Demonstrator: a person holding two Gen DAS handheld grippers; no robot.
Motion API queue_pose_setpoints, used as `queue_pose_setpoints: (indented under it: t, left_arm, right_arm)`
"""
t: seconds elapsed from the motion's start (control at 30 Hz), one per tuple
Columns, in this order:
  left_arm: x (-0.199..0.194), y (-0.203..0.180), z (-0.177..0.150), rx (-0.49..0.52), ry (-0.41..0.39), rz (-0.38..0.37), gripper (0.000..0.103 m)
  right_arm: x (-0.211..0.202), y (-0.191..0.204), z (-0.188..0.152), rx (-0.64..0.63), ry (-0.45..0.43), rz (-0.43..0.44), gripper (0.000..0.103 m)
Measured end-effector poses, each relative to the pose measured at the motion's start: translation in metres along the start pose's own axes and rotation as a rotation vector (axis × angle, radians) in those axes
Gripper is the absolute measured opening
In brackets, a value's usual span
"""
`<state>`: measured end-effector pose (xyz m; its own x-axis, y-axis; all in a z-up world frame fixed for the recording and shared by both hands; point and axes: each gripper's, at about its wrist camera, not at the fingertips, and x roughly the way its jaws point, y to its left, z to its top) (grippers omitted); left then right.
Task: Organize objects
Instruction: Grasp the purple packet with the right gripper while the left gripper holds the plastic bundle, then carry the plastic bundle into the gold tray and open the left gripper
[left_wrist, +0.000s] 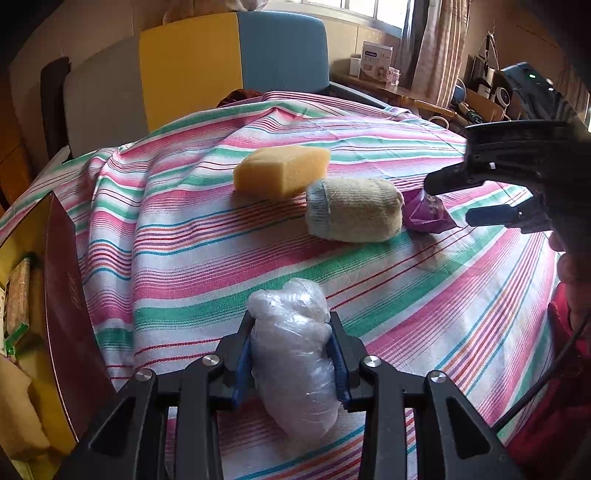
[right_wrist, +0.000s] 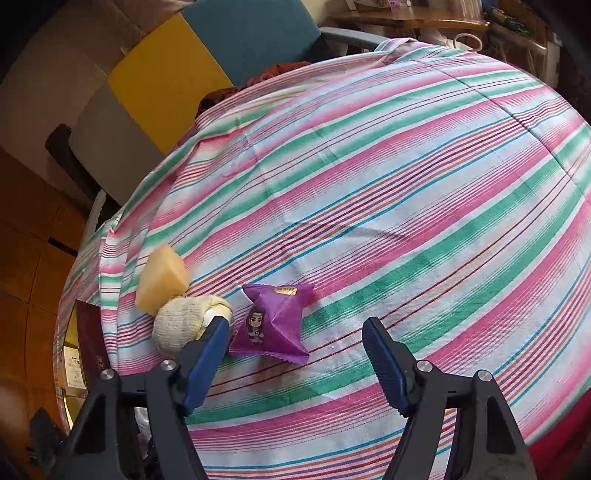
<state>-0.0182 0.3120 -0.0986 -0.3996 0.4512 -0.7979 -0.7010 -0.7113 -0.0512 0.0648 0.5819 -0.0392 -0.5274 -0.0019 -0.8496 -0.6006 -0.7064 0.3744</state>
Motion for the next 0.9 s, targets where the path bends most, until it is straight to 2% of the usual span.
queue_pose_setpoints:
  t: [0.13, 0.17, 0.27, 0.3, 0.43, 0.57, 0.63, 0.9]
  left_arm:
    - [0.0, 0.001, -0.001, -0.004, -0.007, -0.01, 0.037]
    - [0.0, 0.001, -0.002, -0.002, -0.008, -0.01, 0.037]
    - [0.0, 0.001, -0.003, 0.008, -0.015, -0.01, 0.037]
    - [0.0, 0.001, -0.003, 0.012, -0.018, -0.009, 0.037]
    - [0.0, 0.0, -0.004, 0.017, -0.028, -0.003, 0.037]
    - [0.001, -0.001, -0.005, 0.021, -0.031, 0.001, 0.037]
    - [0.001, -0.001, -0.005, 0.02, -0.029, 0.002, 0.037]
    - [0.001, 0.0, -0.004, 0.012, -0.014, -0.003, 0.037]
  right_arm:
    - [0.018, 0.013, 0.005, -0.05, 0.037, -0.046, 0.072]
    - [0.025, 0.018, 0.007, -0.069, 0.05, -0.07, 0.066]
    - [0.042, 0.029, 0.008, -0.157, 0.092, -0.153, 0.039]
    - [0.043, 0.034, 0.006, -0.209, 0.097, -0.186, 0.035]
    - [0.04, 0.035, -0.008, -0.34, 0.136, -0.196, 0.035]
    - [0.036, 0.021, -0.012, -0.329, 0.123, -0.137, 0.036]
    - [0.037, 0.022, -0.014, -0.34, 0.124, -0.136, 0.039]
    - [0.037, 0.024, -0.017, -0.361, 0.11, -0.146, 0.039]
